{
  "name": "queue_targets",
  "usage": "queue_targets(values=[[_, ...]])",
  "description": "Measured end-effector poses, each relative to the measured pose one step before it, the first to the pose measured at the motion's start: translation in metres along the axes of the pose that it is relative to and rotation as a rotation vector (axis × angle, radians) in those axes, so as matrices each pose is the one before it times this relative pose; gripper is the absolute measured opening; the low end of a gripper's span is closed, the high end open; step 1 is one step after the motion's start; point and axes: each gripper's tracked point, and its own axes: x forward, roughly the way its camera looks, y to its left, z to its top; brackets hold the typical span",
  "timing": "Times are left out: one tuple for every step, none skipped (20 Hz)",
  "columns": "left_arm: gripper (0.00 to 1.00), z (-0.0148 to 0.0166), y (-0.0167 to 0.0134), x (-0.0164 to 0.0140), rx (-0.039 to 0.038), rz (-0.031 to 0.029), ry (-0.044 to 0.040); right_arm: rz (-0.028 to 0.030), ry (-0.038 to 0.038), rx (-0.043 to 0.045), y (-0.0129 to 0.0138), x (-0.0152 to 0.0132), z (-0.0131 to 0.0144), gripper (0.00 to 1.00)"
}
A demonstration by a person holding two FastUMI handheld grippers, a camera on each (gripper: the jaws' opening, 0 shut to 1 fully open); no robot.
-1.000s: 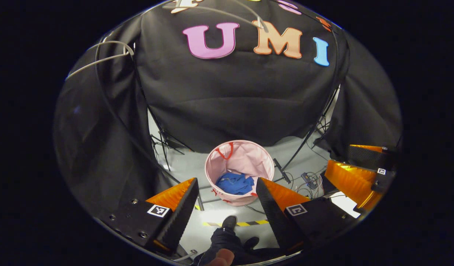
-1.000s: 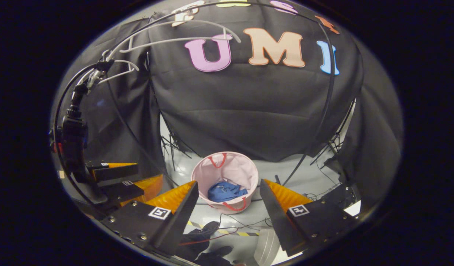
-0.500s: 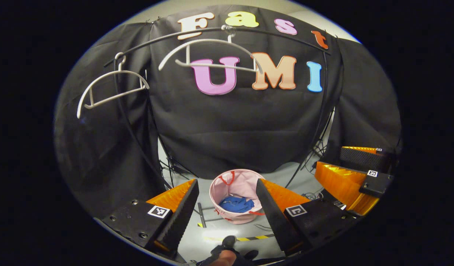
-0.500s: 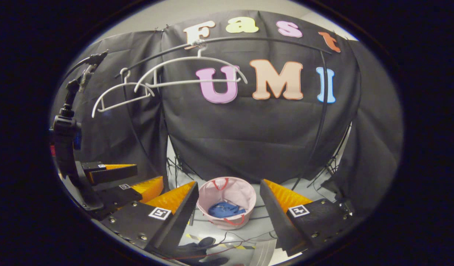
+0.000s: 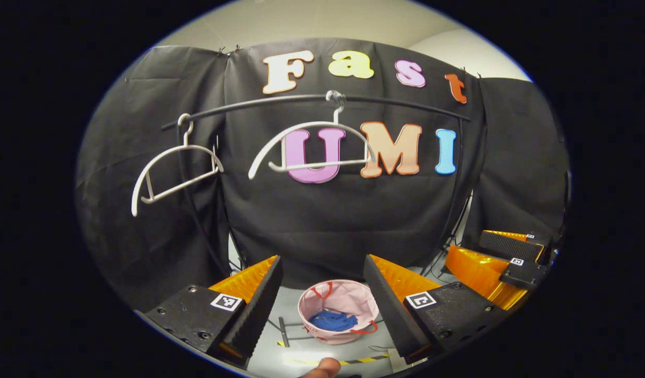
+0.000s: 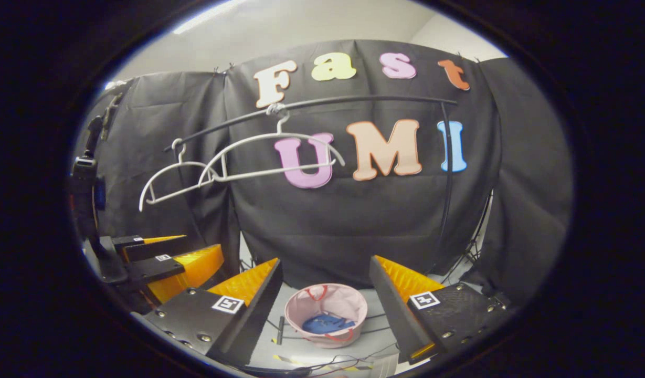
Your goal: Grasp the clothes on the hanger with both hands and then place them into the laundry hamper below.
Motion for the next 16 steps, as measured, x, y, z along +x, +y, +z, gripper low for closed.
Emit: queue_targets(values=[[0.99, 0.00639, 0.00141, -0.00006, 0.00638, -0.00378, -0.01676, -0.00694, -0.01851, -0.00545, -0.00122, 0.00119, 0.00662, 0.99], [1.0, 0.00829, 0.00246, -0.00094, 0.00518, 0.00053, -0.02487, -0.00466, -0.02553, -0.00976, -0.00063, 0.00097, 0.00514, 1.0], [0.97, 0.00732, 0.00434, -0.00045, 0.00226, 0.00653, -0.01833, -0.01042, -0.02895, -0.00705, -0.00239, 0.0006, 0.00973, 0.99], [0.99, 0.00735, 0.00433, -0.00042, 0.00104, 0.00376, -0.02165, -0.01624, -0.03252, -0.00307, -0.00364, 0.00128, 0.01027, 1.0], [0.99, 0.0076, 0.00481, 0.00007, -0.00274, 0.00347, -0.02819, -0.0199, -0.02594, 0.00814, -0.00276, 0.00181, 0.00746, 0.99], [0.99, 0.00729, 0.00627, 0.00037, 0.00322, 0.00614, -0.03617, -0.01474, -0.01574, 0.01295, -0.0019, 0.00275, 0.00489, 0.99], [0.99, 0.01068, 0.00677, -0.00021, 0.01065, 0.00552, -0.04842, -0.01618, -0.00485, 0.01118, -0.00236, 0.00247, -0.00031, 0.99], [0.99, 0.00529, 0.00623, 0.00102, 0.00971, 0.01127, -0.02962, -0.01223, -0.00695, 0.00473, -0.00205, 0.00354, 0.00252, 0.99], [0.98, -0.00011, 0.00549, 0.00211, 0.00802, 0.00583, -0.01269, -0.01628, -0.00821, -0.00434, -0.00392, 0.00289, 0.00331, 0.96], [0.98, -0.00088, 0.00312, 0.00234, 0.00471, 0.00203, 0.00025, -0.01115, -0.01099, -0.0081, -0.00314, 0.00252, 0.003, 0.99], [0.98, -0.01131, 0.00709, -0.00024, -0.00376, -0.00415, 0.00299, -0.00671, -0.01067, -0.01107, -0.00124, 0.00207, 0.0007, 1.0], [0.98, -0.00385, 0.00212, -0.00041, -0.00404, -0.00476, 0.00001, -0.00441, -0.01036, -0.01357, -0.00123, 0.00146, 0.00174, 0.99], [0.98, -0.00552, 0.00075, -0.00056, -0.00399, -0.00811, 0.00478, -0.00414, -0.00762, -0.01331, -0.00075, 0.00153, -0.00009, 0.99], [0.99, -0.00511, -0.00025, -0.00061, 0.00276, -0.0076, 0.01137, 0.00043, -0.00441, -0.01316, -0.00019, 0.00106, -0.00126, 0.99], [0.99, -0.00486, 0.00066, 0.00045, 0.00345, -0.00747, 0.00449, -0.00581, -0.0006, -0.01349, -0.00062, -0.0001, -0.00213, 1.0], [0.99, -0.00206, -0.00217, 0.00097, 0.00647, -0.01497, -0.01195, -0.01351, 0.00017, -0.00877, -0.00336, 0.00055, -0.00213, 1.0]])
